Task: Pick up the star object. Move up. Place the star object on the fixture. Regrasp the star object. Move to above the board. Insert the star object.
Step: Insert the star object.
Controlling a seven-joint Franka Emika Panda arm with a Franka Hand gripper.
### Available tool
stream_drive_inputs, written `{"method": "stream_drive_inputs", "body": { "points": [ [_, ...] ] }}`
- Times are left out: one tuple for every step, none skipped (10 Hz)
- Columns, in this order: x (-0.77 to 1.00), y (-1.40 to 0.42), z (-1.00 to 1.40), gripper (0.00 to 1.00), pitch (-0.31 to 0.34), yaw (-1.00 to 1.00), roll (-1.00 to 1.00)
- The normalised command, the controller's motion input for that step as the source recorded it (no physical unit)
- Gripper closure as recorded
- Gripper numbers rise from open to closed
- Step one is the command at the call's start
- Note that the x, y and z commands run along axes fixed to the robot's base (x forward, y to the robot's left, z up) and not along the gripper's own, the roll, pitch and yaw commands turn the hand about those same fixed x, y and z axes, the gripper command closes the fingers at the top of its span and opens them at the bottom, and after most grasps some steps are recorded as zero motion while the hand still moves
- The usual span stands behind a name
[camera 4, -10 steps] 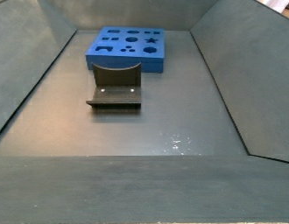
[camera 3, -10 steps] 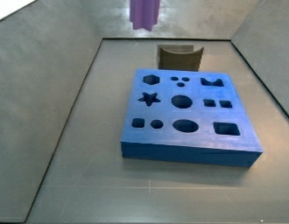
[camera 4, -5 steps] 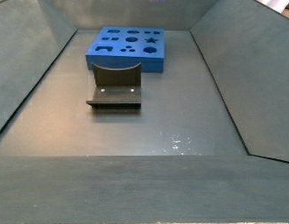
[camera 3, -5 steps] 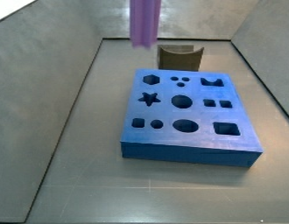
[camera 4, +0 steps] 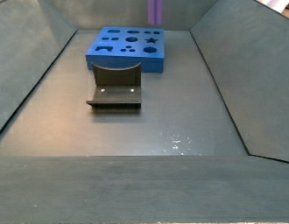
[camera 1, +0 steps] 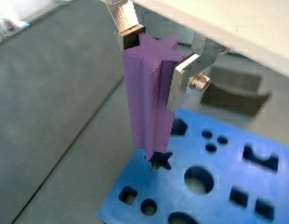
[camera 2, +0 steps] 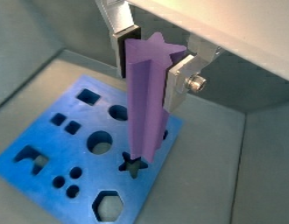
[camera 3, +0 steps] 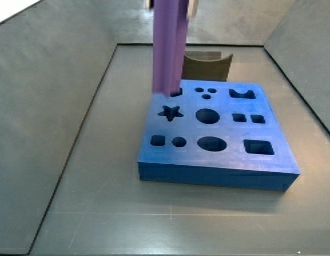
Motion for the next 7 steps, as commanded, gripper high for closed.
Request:
{"method": "stream_drive_inputs", "body": {
  "points": [
    [0.11, 0.00, -0.15, 1.00, -0.084, -0.68, -0.35],
    [0.17, 0.00, -0.12, 1.00, -0.060, -0.62, -0.41],
    [0.25, 0.01, -0.17, 1.00, 0.000, -0.55, -0.46],
    [0.21, 0.36, -0.52, 1.00, 0.000, -0.37, -0.28],
    [0.16, 0.47, -0.64, 1.00, 0.000, -0.37, 0.00],
    [0.00, 0.40, -0.48, 1.00, 0.000, -0.29, 0.00],
    [0.00, 0.08, -0.19, 1.00, 0.000, -0.18, -0.04]
  ]
}}
